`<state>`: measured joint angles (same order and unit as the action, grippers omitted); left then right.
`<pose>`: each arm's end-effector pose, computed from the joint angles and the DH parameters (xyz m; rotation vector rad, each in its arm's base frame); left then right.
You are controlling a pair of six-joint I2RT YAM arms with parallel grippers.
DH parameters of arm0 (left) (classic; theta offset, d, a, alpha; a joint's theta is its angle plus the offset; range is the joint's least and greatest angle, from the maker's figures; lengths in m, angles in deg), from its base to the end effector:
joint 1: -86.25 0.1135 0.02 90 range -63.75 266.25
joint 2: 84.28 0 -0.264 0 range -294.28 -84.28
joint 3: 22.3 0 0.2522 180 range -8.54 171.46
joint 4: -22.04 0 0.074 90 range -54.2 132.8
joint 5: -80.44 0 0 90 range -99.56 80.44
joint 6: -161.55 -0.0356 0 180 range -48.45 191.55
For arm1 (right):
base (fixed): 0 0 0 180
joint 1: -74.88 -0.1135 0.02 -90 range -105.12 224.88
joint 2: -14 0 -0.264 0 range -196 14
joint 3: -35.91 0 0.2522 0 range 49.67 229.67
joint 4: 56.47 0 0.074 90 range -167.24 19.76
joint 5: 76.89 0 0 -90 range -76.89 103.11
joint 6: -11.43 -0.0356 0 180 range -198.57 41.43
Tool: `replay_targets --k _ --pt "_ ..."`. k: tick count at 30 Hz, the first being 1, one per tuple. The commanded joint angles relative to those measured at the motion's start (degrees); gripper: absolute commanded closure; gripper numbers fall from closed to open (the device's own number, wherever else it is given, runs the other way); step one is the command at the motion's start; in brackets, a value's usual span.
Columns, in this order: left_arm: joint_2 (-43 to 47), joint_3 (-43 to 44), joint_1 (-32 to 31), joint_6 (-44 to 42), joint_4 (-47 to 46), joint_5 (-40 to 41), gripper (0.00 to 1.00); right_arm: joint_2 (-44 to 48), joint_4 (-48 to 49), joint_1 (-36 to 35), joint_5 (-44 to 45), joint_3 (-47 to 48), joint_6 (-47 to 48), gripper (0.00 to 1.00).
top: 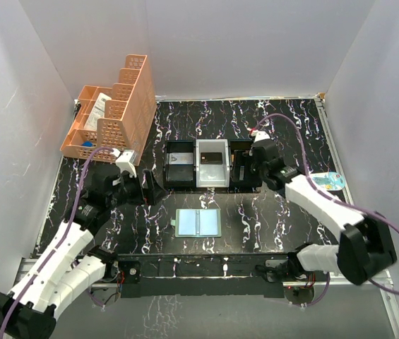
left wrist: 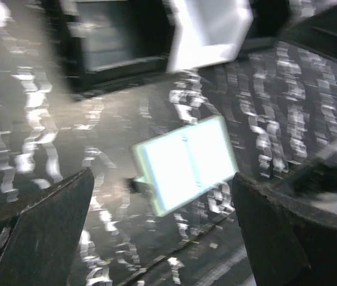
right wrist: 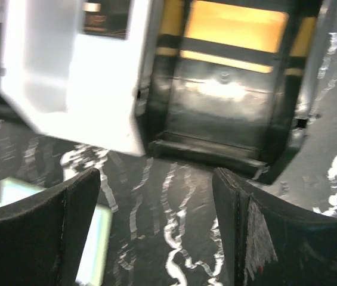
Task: Take the credit cards out of the card holder
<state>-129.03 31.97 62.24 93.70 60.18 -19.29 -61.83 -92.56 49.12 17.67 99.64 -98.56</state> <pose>0.1592 -0.0775 0.2888 0.1421 2.1269 -0.6620 0.2489 0.1169 0.2350 -0.0853 2.4249 0.2712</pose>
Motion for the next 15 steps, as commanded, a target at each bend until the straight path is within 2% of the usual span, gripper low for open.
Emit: replay_targets --k 1,2,4,6,9,13,15 --pt "3.8 -6.0 0.2 12.1 -13.7 -22.5 0.01 12.1 10.6 -0.1 -15.9 -6.7 -6.0 0.28" --pt "4.0 -8.2 0.0 15.6 -19.3 -25.4 0.01 14.1 13.8 -0.1 -21.5 -9.6 -9.5 0.3" --pt "3.1 -11.5 -0.6 21.1 -26.8 -28.6 0.03 16.7 19.4 -0.1 -27.0 -16.5 -16.1 0.34" --pt "1.2 -12.0 -2.5 21.7 -27.1 -28.0 0.04 18.0 23.8 -0.6 -30.7 -21.2 -22.8 0.38" --pt "-2.4 -10.7 -8.7 20.0 -22.3 -20.1 0.05 19.2 26.9 -3.1 -31.1 -25.3 -28.1 0.43" --pt "-8.6 -7.8 -21.2 20.6 -17.4 -8.8 0.09 20.5 25.8 -8.7 -27.6 -27.5 -29.9 0.44" --pt "-10.5 -7.1 -24.9 22.0 -14.6 -1.9 0.09 20.7 25.8 -10.7 -26.5 -28.4 -31.7 0.43"
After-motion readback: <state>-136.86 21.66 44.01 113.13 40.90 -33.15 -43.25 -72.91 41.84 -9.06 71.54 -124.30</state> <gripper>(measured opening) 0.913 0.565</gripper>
